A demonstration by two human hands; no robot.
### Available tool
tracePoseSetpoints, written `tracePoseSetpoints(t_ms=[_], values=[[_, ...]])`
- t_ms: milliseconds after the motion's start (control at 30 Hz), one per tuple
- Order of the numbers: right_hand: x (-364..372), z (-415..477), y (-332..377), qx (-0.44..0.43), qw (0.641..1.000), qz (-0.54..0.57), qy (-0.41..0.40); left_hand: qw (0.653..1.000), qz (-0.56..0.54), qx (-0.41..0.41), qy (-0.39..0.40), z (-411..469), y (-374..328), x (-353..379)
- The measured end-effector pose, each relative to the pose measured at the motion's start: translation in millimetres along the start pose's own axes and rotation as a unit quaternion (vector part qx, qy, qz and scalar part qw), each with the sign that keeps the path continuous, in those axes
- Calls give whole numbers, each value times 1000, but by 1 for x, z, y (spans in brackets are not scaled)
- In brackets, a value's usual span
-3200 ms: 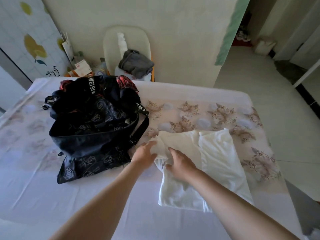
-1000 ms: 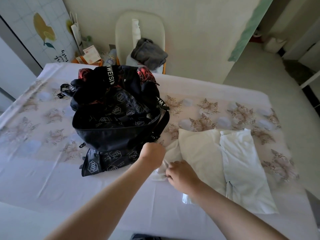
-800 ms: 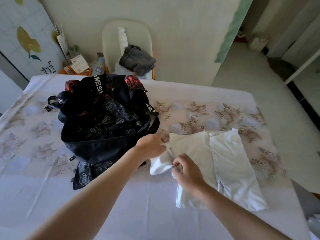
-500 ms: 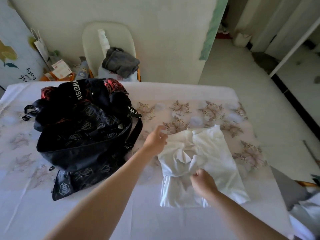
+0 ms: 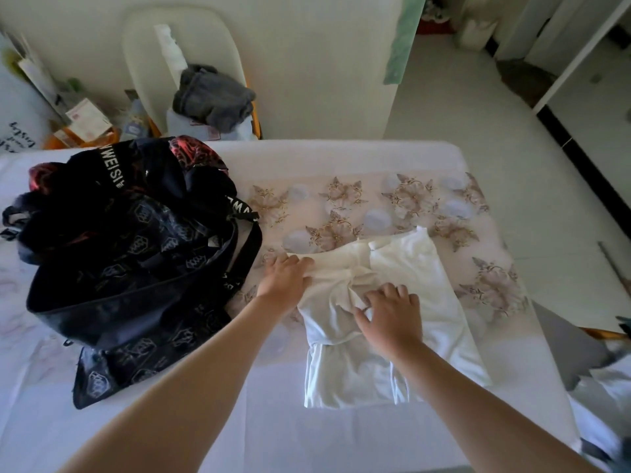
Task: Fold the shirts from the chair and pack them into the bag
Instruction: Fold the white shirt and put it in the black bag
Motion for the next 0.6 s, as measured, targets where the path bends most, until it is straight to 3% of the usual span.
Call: tracePoseSetpoints(t_ms=[167, 233, 300, 333, 433, 500, 600], values=[[5, 21, 7, -20, 994, 65, 84, 995, -77, 44, -51, 12, 2, -10], [-3, 20, 3, -28, 973, 224, 52, 988, -135, 46, -56, 13, 6, -13], [-5, 14, -18, 30, 914, 404, 1, 988, -143, 13, -51, 17, 16, -13], [-5, 11, -27, 60, 906, 418, -14, 990, -133, 0, -49, 19, 19, -12], [-3, 8, -42, 125, 965, 228, 44, 997, -62, -2, -47, 20, 11, -4], [4, 8, -49, 176, 971, 123, 109, 994, -11, 22, -107, 9, -9, -7], [-11, 12, -39, 133, 987, 91, -3, 967, -9, 151, -207, -26, -51, -9]])
Point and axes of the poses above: each hand's wrist, its own z-axis towards the middle knuckle, its own x-axis out of the palm, y = z × x, the point moved 8 cm from there along z, towards the middle knuckle, and after that the axes turned 11 degrees about y, right-handed, at the moved point
